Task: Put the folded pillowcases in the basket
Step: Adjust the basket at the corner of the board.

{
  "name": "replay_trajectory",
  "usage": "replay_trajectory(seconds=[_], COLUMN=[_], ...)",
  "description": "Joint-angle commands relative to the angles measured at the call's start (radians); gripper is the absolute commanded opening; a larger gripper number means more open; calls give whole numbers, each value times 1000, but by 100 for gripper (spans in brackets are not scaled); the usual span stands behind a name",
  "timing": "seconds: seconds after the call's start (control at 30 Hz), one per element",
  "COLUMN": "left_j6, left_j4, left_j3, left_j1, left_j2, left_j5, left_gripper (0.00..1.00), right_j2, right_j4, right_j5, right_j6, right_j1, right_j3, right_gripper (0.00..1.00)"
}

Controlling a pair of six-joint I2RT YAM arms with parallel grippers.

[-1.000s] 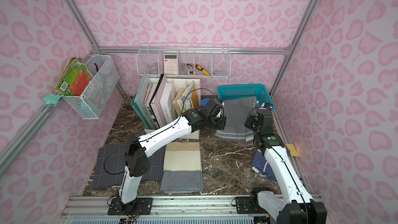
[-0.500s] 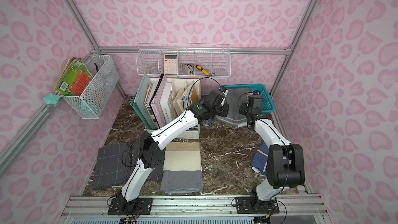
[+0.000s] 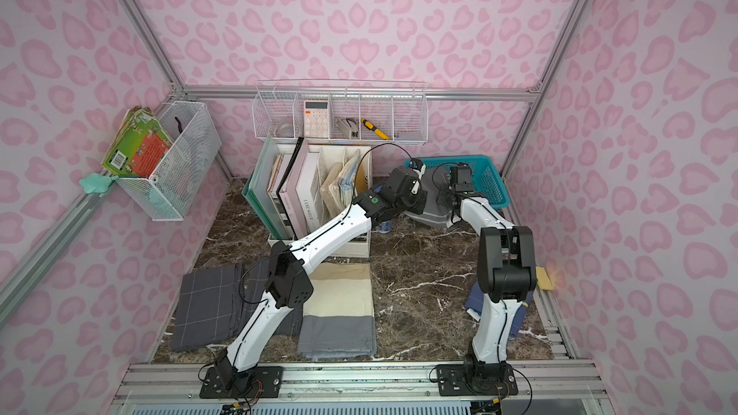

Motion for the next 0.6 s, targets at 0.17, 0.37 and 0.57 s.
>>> replay_trajectory(seconds=[0.17,0.37,0.57], left_j6=[8,8,-8], left_j4=[-2,9,17], left_j3=[4,-64,-124], left_j1=[12,15,14], left_j2=[-30,-84,-125], left_j5=[-23,-22,-3], left_gripper=[0,0,0], right_j2=[-46,-126,-158], right_j4=[-107,-79,-100], right_j5=[-46,-68,-103], right_j6=[67,88,98], right_j1=[33,51,53], right_j3=[-56,-152,-181], right_gripper=[0,0,0])
